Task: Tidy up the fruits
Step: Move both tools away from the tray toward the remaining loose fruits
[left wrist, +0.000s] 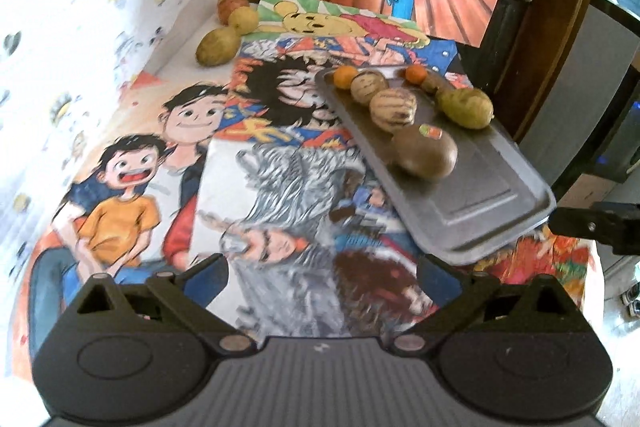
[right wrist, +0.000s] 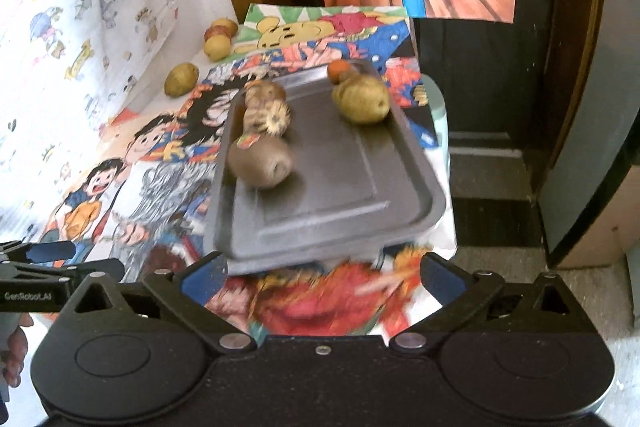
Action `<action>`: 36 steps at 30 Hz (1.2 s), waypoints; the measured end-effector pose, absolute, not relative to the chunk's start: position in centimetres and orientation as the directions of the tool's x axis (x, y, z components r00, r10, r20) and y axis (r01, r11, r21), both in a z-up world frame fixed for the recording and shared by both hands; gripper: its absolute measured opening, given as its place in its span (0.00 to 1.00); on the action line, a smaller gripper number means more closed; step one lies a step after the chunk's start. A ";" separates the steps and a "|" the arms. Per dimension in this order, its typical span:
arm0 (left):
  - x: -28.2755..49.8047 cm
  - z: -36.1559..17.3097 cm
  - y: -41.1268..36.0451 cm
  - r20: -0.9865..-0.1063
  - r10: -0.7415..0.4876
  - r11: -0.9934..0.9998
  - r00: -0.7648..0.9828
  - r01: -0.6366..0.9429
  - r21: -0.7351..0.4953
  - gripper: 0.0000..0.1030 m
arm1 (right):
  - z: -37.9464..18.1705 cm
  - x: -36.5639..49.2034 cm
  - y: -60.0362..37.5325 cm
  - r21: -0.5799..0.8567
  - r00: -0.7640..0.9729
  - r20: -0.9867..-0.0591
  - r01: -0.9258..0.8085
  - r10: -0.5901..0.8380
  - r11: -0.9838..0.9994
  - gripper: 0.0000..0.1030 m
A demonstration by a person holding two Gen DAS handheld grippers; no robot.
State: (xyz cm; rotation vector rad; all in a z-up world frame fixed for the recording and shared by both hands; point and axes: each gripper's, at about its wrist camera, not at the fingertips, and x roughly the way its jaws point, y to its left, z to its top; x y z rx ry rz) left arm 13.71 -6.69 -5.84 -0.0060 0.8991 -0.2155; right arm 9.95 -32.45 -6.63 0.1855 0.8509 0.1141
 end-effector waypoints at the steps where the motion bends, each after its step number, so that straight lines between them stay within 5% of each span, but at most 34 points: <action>1: 13.4 -5.9 -6.4 -0.779 -0.185 0.979 0.599 0.181 -0.094 0.99 | -6.7 9.6 -32.1 0.210 0.649 -0.740 -0.027 0.177 0.977 0.99; 36: 13.5 -6.8 -2.6 -0.817 -0.004 0.998 0.577 -0.053 -0.042 0.99 | -5.4 15.3 -28.1 0.242 0.534 -0.753 -0.318 0.384 0.917 0.99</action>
